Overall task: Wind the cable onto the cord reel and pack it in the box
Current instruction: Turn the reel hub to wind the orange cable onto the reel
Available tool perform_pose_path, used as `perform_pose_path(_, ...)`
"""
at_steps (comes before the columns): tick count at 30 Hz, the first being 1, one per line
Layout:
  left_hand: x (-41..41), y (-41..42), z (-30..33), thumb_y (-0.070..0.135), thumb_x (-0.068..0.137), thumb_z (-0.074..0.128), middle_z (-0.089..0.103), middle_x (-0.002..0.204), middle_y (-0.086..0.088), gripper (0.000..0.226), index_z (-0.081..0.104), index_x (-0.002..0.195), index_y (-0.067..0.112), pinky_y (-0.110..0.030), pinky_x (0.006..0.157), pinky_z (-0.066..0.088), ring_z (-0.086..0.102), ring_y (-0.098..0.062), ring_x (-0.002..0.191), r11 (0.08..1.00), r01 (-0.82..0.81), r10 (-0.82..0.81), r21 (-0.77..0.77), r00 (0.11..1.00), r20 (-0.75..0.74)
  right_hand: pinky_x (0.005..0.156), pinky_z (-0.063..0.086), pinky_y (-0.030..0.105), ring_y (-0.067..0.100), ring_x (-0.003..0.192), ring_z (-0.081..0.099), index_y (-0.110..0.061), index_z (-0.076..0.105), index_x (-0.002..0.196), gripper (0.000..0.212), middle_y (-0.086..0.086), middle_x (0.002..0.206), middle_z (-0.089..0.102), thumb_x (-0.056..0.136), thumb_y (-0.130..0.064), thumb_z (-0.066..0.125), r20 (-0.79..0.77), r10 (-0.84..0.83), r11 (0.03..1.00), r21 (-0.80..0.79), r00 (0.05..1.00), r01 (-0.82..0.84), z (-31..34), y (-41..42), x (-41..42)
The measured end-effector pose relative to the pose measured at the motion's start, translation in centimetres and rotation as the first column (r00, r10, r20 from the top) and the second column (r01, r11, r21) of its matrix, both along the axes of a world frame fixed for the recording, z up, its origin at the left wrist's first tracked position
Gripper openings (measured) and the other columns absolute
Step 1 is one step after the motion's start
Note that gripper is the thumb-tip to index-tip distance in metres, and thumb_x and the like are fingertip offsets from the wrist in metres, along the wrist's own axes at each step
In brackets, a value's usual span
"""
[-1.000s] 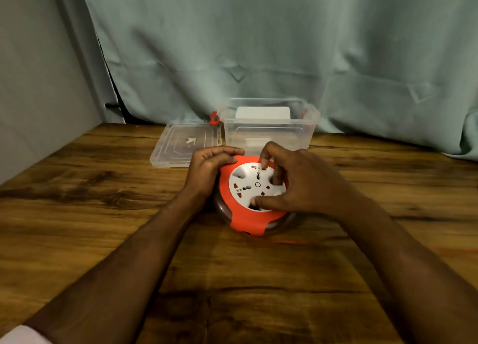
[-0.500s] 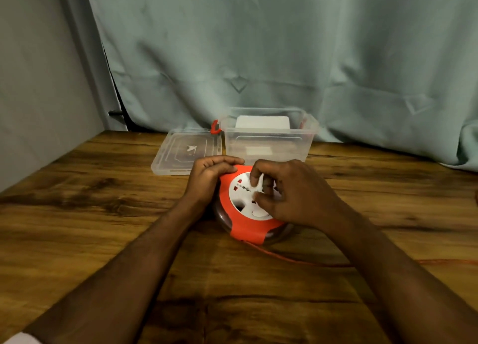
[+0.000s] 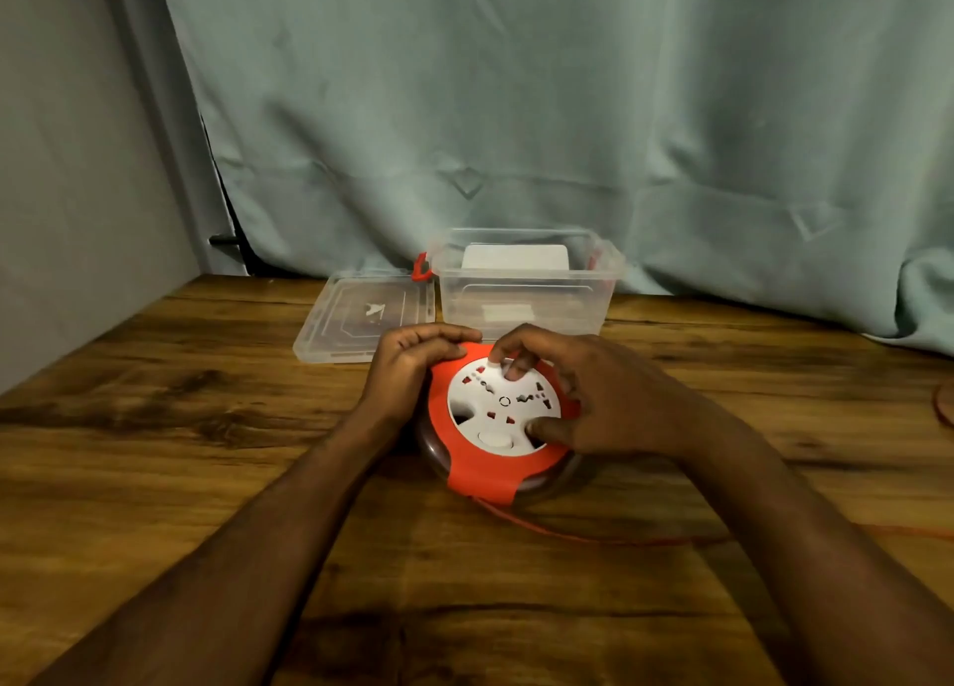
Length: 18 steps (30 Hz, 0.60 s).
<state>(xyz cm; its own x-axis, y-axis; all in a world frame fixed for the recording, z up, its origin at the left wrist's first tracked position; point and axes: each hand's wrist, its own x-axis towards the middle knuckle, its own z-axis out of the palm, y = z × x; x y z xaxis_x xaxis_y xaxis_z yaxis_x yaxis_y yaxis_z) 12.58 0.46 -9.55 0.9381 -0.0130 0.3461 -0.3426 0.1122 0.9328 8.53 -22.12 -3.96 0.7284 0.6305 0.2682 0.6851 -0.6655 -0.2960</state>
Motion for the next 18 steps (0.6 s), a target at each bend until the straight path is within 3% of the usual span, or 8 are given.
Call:
perform_pose_path(2,-0.1,0.0,0.0,-0.009,0.086,0.053,0.074,0.1,-0.024,0.025,0.074,0.101,-0.006,-0.031,0.073,0.06,0.071,-0.03,0.085,1.0,-0.01,0.01,0.008,1.0,0.006,0.064,0.053,0.017,-0.004,0.088,0.063,-0.043,0.049,0.123,0.063,-0.019,0.114,0.066,0.071,-0.044,0.084,0.024,-0.014,1.0,0.015,1.0,0.014,0.2,0.0,-0.2)
perform_pose_path(4,-0.1,-0.1,0.1,-0.01,0.086,0.054,0.075,0.098,-0.021,0.025,0.073,0.1,-0.007,-0.03,0.073,0.06,0.071,-0.027,0.083,1.0,-0.011,0.011,-0.003,1.0,0.003,0.059,0.048,0.019,-0.002,0.08,0.062,-0.041,0.052,0.112,0.058,-0.018,0.099,0.067,0.066,-0.054,0.085,0.085,-0.056,0.998,0.014,0.995,0.055,0.2,0.3,-0.6)
perform_pose_path(8,0.1,-0.1,-0.1,-0.001,0.078,0.059,0.076,0.091,-0.016,0.024,0.076,0.095,-0.003,-0.029,0.072,0.058,0.071,-0.024,0.08,0.999,-0.019,0.019,-0.031,1.0,-0.003,0.055,0.032,0.019,-0.002,0.059,0.05,-0.034,0.053,0.072,0.048,-0.019,0.061,0.053,0.063,-0.075,0.075,0.209,-0.212,0.977,0.041,0.955,0.209,-1.2,2.0,-0.8)
perform_pose_path(11,0.3,0.0,-0.2,-0.001,0.079,0.059,0.076,0.09,-0.015,0.022,0.077,0.093,0.0,-0.033,0.073,0.058,0.071,-0.026,0.081,0.999,-0.023,0.022,-0.039,1.0,-0.018,0.054,0.03,0.021,0.003,0.059,0.048,-0.028,0.047,0.053,0.054,-0.019,0.059,0.052,0.066,-0.075,0.07,0.256,-0.309,0.951,0.095,0.916,0.294,-2.0,3.4,-0.9)
perform_pose_path(15,0.2,0.0,-0.1,-0.01,0.084,0.055,0.077,0.088,-0.012,0.026,0.076,0.093,0.001,-0.029,0.07,0.056,0.072,-0.023,0.08,0.999,-0.004,0.003,-0.04,1.0,-0.027,0.057,0.03,0.019,0.0,0.059,0.042,-0.028,0.049,0.053,0.052,-0.021,0.061,0.05,0.074,-0.071,0.069,0.271,-0.307,0.951,0.117,0.912,0.285,-2.2,4.0,-1.1)
perform_pose_path(18,0.2,0.3,0.0,-0.005,0.083,0.056,0.076,0.095,-0.017,0.024,0.076,0.096,0.0,-0.032,0.073,0.059,0.072,-0.028,0.083,0.999,0.022,-0.023,-0.029,0.999,-0.033,0.058,0.035,0.016,-0.004,0.06,0.05,-0.035,0.062,0.083,0.019,-0.016,0.076,0.067,0.078,-0.049,0.073,0.273,-0.174,0.977,0.167,0.946,0.132,-1.6,3.0,-0.9)
